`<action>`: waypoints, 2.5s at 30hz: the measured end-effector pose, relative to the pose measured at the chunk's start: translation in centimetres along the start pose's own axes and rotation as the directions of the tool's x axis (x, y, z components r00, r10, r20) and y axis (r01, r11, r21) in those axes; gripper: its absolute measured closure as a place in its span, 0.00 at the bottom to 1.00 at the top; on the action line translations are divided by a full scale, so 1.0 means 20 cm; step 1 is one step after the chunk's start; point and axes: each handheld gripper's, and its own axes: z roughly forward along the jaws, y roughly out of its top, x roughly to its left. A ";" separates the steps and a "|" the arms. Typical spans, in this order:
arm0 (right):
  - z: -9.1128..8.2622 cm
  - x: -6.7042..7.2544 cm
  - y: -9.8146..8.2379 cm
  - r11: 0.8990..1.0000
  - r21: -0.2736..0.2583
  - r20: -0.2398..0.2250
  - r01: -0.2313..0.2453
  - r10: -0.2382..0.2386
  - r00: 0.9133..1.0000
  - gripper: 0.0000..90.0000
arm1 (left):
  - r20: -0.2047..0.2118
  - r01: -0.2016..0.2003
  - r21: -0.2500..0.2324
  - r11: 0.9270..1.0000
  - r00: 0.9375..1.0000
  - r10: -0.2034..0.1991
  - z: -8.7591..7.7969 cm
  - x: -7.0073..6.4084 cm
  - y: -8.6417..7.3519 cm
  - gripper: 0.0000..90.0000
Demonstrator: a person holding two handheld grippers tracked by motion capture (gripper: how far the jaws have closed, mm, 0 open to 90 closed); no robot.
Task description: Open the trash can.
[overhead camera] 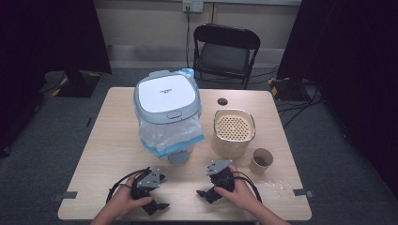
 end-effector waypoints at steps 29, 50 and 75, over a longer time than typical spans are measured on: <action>0.00 0.00 0.00 1.000 -0.002 0.001 -0.001 0.001 1.000 0.00 | 0.124 0.090 -0.115 0.989 0.989 -0.075 -0.28 0.00 0.24 0.18; 0.00 0.00 0.00 1.000 -0.002 0.003 -0.001 0.001 1.000 0.00 | 0.106 0.059 -0.148 0.987 0.993 -0.044 -0.53 0.04 0.52 0.18; 0.00 0.00 0.00 1.000 -0.004 0.001 -0.001 0.001 1.000 0.00 | 0.044 0.034 -0.162 0.986 0.999 -0.027 -0.69 0.14 0.83 0.18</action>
